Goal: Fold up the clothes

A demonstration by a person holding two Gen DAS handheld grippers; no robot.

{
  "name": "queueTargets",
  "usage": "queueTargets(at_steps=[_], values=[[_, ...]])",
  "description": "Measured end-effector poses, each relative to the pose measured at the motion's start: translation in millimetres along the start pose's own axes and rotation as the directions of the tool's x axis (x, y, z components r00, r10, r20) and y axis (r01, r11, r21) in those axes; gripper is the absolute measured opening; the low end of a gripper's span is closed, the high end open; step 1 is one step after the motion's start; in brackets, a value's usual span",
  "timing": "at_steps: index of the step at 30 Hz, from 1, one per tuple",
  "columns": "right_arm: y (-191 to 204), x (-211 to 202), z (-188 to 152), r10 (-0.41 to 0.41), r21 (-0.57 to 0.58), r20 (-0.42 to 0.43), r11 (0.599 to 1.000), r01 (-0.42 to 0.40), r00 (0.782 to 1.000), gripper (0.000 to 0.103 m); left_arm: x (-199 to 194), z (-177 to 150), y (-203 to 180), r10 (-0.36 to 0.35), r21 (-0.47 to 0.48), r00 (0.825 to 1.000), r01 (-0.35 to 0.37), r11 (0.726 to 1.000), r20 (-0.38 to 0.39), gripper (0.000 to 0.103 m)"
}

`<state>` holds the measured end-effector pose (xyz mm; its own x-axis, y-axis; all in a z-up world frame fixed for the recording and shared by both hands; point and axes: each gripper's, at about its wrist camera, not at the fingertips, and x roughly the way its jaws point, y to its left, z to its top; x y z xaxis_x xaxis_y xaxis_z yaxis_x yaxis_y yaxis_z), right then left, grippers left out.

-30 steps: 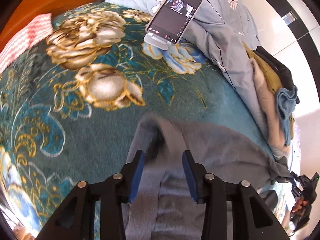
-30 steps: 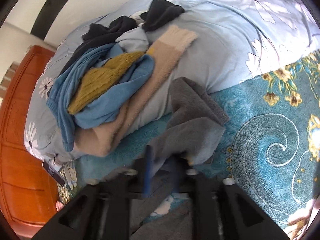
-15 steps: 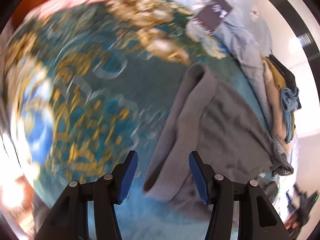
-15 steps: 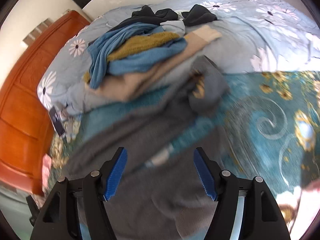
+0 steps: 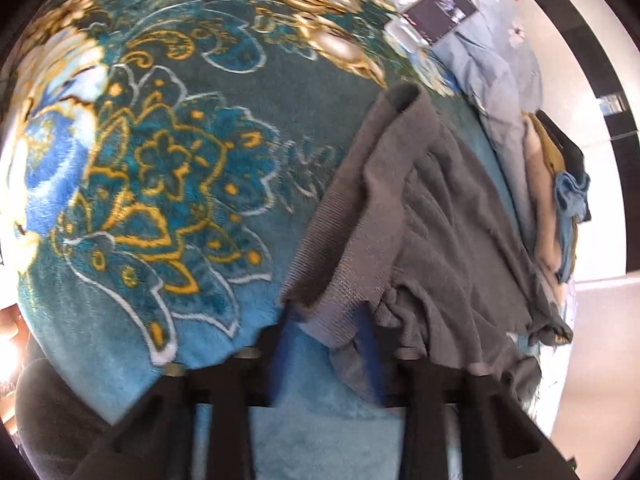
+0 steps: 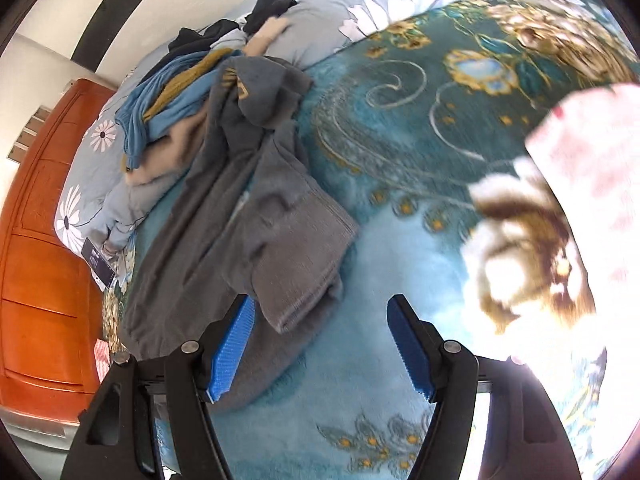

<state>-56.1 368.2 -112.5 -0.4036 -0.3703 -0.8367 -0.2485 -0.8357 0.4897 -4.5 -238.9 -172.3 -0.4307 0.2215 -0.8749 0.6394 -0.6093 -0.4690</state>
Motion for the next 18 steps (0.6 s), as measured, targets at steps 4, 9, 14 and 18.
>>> queueTargets(at_steps=[4, 9, 14, 18], values=[[13, 4, -2, 0.012, -0.043, -0.011, 0.999, -0.012, 1.000, 0.070, -15, 8, 2, 0.025, -0.012, 0.997, -0.024, 1.000, 0.069, 0.009], [37, 20, -3, 0.032, -0.125, -0.055, 0.991, -0.038, 0.998, 0.070, -38, 24, 10, 0.065, -0.030, 0.986, -0.062, 0.998, 0.152, 0.008], [40, 40, -13, 0.044, -0.092, -0.115, 0.994, -0.054, 0.992, 0.070, -68, 49, 23, 0.135, -0.034, 0.959, -0.131, 0.991, 0.251, 0.000], [50, 46, -25, 0.054, -0.139, -0.146, 0.987, -0.075, 0.988, 0.070, -104, 93, 48, 0.161, -0.094, 0.935, -0.138, 0.986, 0.316, 0.000]])
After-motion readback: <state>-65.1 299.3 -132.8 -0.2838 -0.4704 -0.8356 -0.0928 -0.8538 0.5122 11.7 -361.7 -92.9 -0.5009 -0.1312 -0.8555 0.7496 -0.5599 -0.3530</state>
